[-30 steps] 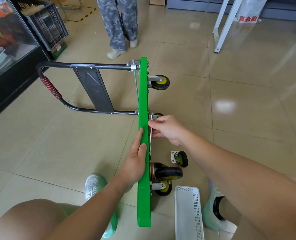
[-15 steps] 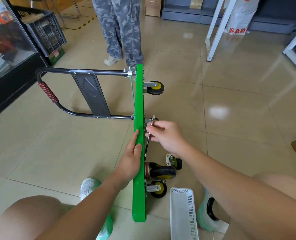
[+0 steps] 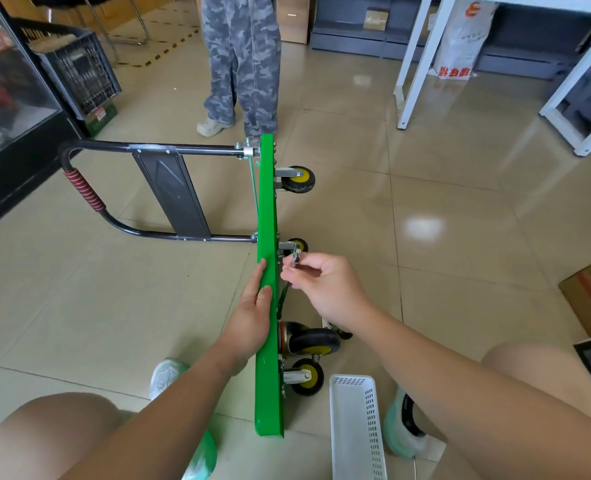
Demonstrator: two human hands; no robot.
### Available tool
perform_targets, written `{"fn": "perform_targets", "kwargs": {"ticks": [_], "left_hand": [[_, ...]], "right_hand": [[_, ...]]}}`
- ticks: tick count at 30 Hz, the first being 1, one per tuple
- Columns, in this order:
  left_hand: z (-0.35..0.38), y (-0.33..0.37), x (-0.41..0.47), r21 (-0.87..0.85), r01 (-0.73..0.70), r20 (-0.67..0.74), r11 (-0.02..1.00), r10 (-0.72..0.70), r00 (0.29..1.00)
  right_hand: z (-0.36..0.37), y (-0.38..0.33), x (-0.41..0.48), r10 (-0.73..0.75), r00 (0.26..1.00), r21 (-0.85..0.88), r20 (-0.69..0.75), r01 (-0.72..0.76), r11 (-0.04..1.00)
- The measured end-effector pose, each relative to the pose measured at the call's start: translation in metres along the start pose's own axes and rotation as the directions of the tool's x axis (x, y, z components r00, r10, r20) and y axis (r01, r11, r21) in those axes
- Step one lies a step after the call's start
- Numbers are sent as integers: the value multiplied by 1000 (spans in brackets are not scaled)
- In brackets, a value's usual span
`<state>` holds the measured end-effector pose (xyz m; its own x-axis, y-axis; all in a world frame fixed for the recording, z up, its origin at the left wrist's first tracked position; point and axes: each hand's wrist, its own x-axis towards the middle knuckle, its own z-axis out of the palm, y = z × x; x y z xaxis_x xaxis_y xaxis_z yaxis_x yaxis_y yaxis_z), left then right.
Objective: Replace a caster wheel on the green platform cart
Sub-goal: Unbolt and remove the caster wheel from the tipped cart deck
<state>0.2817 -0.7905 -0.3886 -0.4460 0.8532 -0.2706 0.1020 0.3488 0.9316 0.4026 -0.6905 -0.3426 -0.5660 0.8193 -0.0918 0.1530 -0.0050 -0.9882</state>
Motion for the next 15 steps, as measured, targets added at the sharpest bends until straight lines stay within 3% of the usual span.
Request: {"fn": "perform_targets", "kwargs": {"ticks": [5, 15], "left_hand": [[1, -2, 1, -7, 27, 20, 1000, -27, 999], [3, 0, 1, -39, 53, 17, 998, -52, 998]], "right_hand": [[-9, -17, 21, 20, 997, 94, -76, -13, 995], [-7, -9, 73, 195, 979, 35, 66, -197, 980]]}}
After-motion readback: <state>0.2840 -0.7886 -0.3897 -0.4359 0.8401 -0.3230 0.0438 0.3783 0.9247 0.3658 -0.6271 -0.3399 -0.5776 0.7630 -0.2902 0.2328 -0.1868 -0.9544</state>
